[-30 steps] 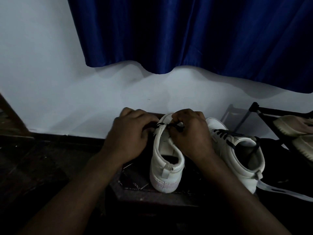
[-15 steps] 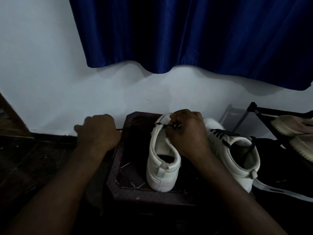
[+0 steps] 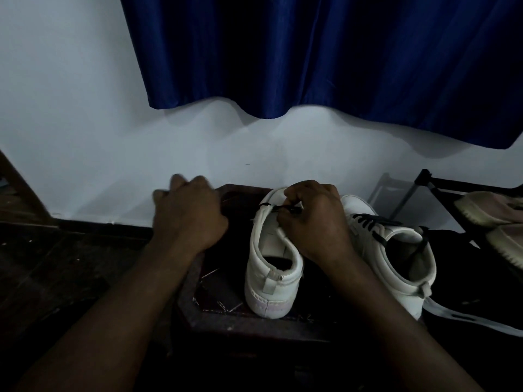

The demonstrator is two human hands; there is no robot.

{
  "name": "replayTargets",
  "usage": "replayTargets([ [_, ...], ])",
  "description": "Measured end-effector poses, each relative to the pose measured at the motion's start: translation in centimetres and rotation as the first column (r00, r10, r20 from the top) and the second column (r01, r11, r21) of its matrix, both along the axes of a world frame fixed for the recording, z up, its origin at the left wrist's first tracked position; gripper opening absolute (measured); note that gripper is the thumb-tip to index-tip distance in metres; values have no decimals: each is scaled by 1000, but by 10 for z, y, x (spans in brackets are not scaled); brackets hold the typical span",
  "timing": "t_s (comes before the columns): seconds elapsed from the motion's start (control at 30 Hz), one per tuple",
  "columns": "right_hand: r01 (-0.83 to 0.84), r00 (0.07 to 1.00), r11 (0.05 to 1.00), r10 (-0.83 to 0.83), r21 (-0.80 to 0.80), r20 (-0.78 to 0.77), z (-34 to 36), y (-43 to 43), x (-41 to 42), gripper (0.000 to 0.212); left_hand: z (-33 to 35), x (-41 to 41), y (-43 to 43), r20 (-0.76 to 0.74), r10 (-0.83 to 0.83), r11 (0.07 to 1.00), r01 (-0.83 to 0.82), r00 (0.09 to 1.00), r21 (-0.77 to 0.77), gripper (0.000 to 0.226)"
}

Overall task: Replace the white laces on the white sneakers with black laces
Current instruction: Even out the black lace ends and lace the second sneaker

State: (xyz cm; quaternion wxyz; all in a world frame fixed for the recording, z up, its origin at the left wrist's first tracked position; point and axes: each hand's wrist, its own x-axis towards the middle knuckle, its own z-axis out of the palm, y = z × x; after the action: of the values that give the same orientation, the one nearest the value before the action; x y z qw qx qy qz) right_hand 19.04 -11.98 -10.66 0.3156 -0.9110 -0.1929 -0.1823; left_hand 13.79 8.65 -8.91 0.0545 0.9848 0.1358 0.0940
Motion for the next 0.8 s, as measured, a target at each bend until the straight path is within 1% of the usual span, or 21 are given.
replayTargets([
  [0.03, 5, 1000, 1000, -5, 0, -11, 0, 1, 0, 15, 2, -2, 4, -112, 101, 995, -102, 989, -6, 28],
  [0.07, 7, 1000, 1000, -7, 2, -18, 0, 1, -1, 15, 3, -5, 5, -188, 161, 986, -166, 969, -11, 30],
  [0.1, 5, 1000, 1000, -5, 5, -20, -1, 1, -1, 16, 2, -6, 3, -208, 176, 983, -182, 962, -8, 30],
  [0.13, 3, 1000, 1000, -3, 10, -19, -1, 1, 0, 16, 1, -6, -1, -181, 149, 988, -152, 972, -4, 27],
  [0.17, -1, 1000, 1000, 1, 15, -17, -1, 1, 0, 16, -1, -6, -5, -117, 88, 996, -91, 989, -15, 24],
  [0.2, -4, 1000, 1000, 5, 22, -17, -1, 0, 0, 16, -3, -5, -10, -23, 4, 999, -5, 1000, -51, 22],
  [0.23, -7, 1000, 1000, 7, 28, -21, -1, 0, 0, 16, -5, -5, -13, 80, -88, 990, 96, 993, -103, 23],
  [0.3, -11, 1000, 999, 12, 37, -22, -1, 1, -1, 17, -8, -2, -16, 237, -245, 937, 292, 940, -193, 26],
  [0.33, -14, 1000, 999, 15, 42, -21, -1, 1, -2, 17, -9, 0, -17, 278, -299, 908, 362, 913, -211, 26],
  [0.4, -22, 999, 998, 24, 59, -25, -2, 0, -1, 16, -13, 2, -20, 291, -356, 887, 420, 888, -194, 24],
  [0.47, -32, 998, 996, 36, 80, -49, -3, -1, -1, 15, -13, 2, -20, 283, -352, 897, 407, 892, -169, 24],
  [0.5, -36, 997, 995, 42, 90, -64, -3, -1, -1, 12, -12, 3, -18, 273, -333, 904, 388, 903, -181, 23],
  [0.57, -52, 995, 993, 60, 105, -78, -2, -2, -1, 6, -11, 4, -12, 224, -287, 910, 338, 931, -240, 24],
  [0.6, -60, 995, 992, 68, 108, -78, -1, -2, -2, 7, -9, 4, -11, 194, -280, 901, 327, 940, -284, 28],
  [0.67, -61, 993, 992, 72, 113, -91, 1, -3, -4, 11, -9, 4, -9, 141, -265, 839, 300, 954, -454, 37],
  [0.7, -55, 992, 991, 69, 122, -107, 2, -3, -4, 12, -10, 4, -8, 107, -247, 783, 263, 963, -564, 36],
  [0.77, -31, 989, 988, 52, 150, -137, 4, -5, -5, 15, -10, 5, -9, 85, -189, 673, 193, 978, -714, 19],
  [0.8, -19, 988, 986, 43, 163, -149, 5, -6, -6, 17, -7, 7, -10, 97, -148, 636, 170, 984, -753, 24],
])
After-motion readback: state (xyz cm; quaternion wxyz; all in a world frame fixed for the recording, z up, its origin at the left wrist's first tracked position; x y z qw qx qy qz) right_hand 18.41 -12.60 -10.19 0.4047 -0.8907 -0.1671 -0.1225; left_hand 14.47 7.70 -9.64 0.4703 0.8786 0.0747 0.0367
